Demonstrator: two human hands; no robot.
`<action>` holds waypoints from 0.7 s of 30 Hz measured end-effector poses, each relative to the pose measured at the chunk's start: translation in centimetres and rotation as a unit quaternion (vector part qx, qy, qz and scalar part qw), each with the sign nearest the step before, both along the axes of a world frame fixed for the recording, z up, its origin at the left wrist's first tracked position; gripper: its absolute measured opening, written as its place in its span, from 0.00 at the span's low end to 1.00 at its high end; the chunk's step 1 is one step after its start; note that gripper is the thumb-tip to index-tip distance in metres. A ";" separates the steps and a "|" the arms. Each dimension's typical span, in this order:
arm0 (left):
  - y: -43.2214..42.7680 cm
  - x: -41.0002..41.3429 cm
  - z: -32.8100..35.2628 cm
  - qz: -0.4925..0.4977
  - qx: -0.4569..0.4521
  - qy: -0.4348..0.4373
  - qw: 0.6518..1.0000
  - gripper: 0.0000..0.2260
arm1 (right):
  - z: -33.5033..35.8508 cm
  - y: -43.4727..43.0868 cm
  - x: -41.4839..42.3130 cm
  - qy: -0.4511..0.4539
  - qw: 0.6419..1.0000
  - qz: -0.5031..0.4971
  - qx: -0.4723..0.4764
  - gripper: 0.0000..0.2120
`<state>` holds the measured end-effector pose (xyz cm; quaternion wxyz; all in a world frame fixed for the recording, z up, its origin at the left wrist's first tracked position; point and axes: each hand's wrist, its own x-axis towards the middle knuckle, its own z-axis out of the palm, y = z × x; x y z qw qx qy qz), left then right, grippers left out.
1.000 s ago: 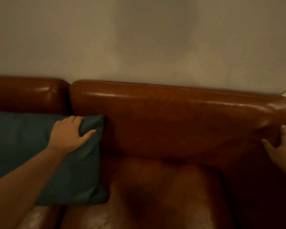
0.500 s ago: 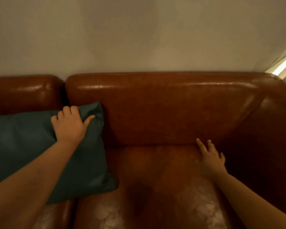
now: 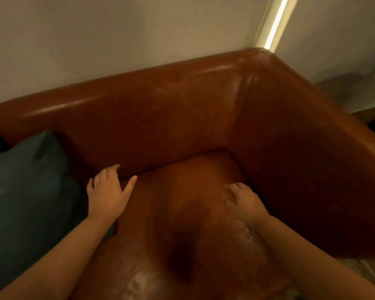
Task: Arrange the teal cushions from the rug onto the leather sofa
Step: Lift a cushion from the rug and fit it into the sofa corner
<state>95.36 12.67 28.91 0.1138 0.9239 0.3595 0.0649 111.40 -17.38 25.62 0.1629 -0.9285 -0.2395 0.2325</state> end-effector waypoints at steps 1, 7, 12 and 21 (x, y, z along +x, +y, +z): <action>-2.2 0.7 -0.4 -0.017 -0.038 0.014 0.999 0.26 | -0.1 -1.7 -0.2 0.007 1.000 -0.010 0.015 0.21; -16.7 3.6 -3.6 -0.150 -0.208 0.117 0.959 0.18 | -2.1 -13.6 -2.4 0.066 0.994 -0.082 0.039 0.14; -27.6 6.3 -6.6 -0.237 -0.239 0.168 0.927 0.16 | -5.0 -24.1 -4.6 0.098 0.984 -0.139 0.041 0.11; -46.4 8.2 -14.3 -0.395 -0.272 0.264 0.837 0.13 | -13.0 -39.9 -12.5 0.123 0.946 -0.297 0.048 0.10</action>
